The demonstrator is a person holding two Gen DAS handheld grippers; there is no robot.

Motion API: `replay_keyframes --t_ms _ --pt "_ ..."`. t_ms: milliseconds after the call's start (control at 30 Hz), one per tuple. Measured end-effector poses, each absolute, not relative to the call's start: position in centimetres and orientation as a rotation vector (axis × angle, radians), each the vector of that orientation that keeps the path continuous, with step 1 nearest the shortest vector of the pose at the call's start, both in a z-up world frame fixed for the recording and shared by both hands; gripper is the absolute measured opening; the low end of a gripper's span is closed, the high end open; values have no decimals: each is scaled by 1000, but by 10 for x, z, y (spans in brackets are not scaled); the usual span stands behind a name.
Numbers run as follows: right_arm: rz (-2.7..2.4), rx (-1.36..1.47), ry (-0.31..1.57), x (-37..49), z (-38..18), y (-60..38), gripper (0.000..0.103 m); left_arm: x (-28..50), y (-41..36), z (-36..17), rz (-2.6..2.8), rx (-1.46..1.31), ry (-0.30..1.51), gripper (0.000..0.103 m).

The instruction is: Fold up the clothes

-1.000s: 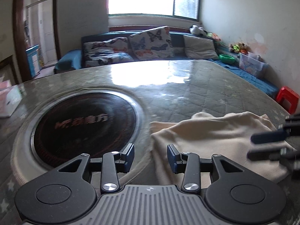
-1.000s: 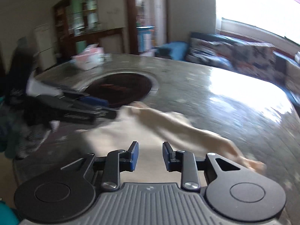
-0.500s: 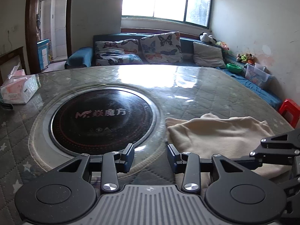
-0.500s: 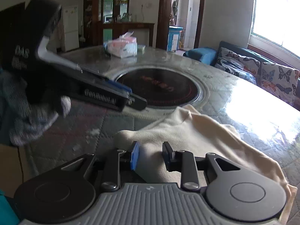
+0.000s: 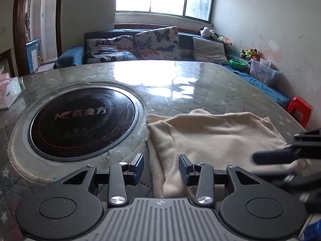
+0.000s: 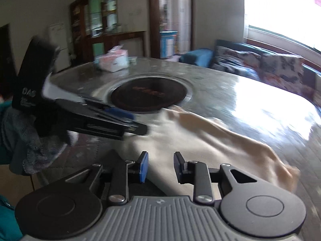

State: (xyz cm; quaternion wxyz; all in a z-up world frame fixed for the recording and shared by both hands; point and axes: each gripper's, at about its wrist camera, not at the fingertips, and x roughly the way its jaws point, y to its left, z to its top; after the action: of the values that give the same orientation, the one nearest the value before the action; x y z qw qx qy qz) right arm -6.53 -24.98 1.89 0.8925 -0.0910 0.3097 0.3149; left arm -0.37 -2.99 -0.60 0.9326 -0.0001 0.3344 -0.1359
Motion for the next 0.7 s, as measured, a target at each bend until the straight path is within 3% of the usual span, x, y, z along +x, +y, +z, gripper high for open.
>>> replay_keyframes --t_ms 367,700 --pt "408 -36 712 -68 -2 -340 25 -14 -39 -13 -301 0 709 42" --pt "460 -143 680 -59 14 -322 27 -13 -23 -5 -254 -52 709 46"
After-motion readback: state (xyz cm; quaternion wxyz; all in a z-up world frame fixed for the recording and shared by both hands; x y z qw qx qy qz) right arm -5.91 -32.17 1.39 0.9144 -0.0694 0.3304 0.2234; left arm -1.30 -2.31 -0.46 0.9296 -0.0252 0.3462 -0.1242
